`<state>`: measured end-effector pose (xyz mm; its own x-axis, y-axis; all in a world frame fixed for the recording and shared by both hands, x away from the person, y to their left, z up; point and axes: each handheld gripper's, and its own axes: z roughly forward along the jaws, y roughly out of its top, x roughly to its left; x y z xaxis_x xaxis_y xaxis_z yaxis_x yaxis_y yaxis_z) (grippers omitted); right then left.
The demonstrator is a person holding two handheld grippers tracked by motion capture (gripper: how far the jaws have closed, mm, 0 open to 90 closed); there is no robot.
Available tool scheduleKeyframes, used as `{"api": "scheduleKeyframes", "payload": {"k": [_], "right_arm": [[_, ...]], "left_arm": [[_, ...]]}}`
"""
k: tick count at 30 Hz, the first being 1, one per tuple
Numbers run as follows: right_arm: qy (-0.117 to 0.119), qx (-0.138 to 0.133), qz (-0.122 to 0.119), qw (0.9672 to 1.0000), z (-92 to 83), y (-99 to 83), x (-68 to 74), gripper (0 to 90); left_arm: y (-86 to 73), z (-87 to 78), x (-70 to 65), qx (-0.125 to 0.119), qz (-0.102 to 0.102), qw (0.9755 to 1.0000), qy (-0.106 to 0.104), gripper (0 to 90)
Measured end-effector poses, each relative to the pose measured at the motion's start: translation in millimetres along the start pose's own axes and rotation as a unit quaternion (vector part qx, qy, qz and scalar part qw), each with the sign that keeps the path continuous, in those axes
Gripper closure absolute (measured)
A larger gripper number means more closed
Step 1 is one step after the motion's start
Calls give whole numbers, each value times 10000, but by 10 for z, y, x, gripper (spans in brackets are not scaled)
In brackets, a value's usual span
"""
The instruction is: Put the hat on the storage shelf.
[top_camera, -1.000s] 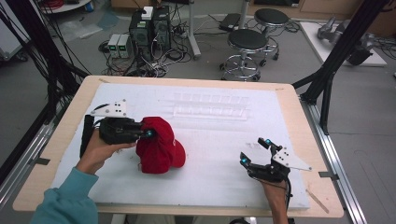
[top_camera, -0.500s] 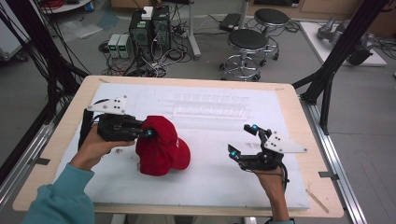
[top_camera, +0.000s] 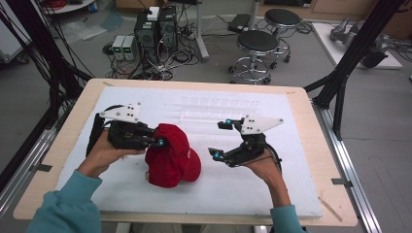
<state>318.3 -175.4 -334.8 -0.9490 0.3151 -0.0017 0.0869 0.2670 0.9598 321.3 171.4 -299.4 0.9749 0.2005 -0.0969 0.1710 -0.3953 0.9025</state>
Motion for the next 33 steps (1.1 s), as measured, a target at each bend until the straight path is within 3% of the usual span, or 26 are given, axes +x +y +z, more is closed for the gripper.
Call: {"api": "scheduleKeyframes", "payload": {"k": [6,13,19,24,33], "right_arm": [[317,251,-73,9992,209,80,-27,106],[743,336,-123,9966,424,166,-18,107],[900,525,-175,9944,572,177,-12,108],[1082,556,-66,9926,648,163,-26,139],[1414,516,-81,9886,694,157,-20,156]], "left_arm": [[26,18,-16,16,60,10000,-25,853],[30,27,-26,70,98,9999,-67,853],[56,43,-51,79,169,9997,-168,853],[89,61,-75,127,278,9993,-216,853],[105,103,-82,74,373,9982,-458,853]]}}
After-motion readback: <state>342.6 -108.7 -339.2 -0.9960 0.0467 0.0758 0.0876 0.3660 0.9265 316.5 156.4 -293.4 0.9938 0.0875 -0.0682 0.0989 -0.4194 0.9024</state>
